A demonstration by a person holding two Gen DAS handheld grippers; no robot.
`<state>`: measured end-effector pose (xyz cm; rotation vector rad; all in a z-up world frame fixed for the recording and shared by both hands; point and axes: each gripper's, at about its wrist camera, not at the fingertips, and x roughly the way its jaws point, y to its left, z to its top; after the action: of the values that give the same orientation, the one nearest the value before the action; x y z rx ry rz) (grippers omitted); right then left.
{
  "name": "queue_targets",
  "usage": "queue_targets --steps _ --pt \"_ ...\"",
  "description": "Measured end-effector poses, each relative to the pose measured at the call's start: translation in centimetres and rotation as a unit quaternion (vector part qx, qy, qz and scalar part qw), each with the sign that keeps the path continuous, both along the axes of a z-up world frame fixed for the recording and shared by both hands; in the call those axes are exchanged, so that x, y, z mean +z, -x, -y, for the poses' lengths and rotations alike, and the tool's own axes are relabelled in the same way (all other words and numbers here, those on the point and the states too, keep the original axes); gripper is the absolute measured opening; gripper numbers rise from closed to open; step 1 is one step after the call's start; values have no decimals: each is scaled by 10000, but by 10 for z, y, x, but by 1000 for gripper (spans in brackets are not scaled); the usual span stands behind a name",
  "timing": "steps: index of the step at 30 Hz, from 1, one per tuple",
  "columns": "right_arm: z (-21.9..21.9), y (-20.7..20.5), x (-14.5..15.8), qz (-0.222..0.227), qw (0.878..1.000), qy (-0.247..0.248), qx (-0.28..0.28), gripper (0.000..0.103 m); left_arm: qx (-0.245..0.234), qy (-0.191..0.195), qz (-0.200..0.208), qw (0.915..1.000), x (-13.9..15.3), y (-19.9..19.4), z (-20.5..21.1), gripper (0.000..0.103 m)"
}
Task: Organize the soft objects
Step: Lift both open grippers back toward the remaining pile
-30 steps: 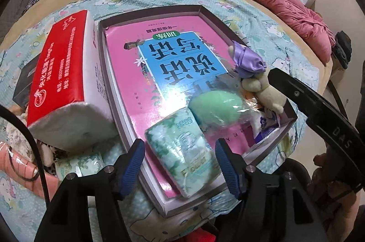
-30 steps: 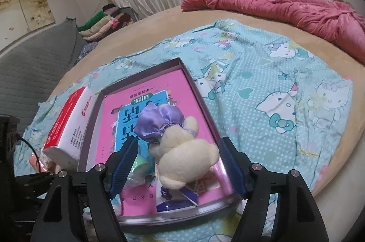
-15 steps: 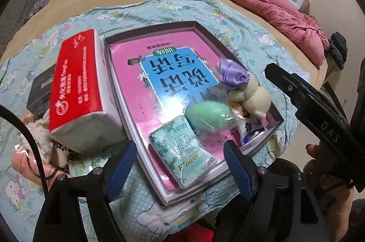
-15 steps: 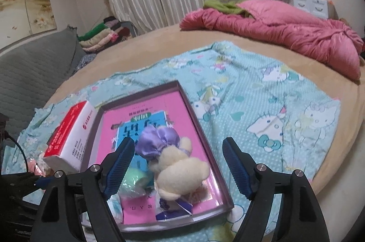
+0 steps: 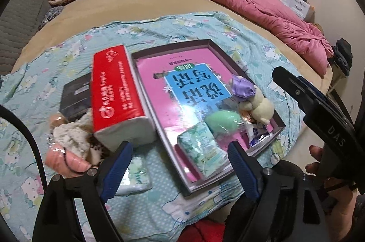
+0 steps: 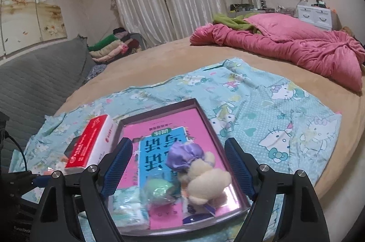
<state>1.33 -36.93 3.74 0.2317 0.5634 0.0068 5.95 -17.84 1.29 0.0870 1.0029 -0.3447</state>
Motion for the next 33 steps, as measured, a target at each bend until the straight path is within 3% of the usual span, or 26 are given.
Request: queue_targets --steps 14,33 --pt "-61 12 28 175 9971 339 652 85 377 135 147 9991 22 11 -49 85" --pt "-130 27 33 46 9864 509 1562 85 1372 329 165 9899 31 22 -160 85"
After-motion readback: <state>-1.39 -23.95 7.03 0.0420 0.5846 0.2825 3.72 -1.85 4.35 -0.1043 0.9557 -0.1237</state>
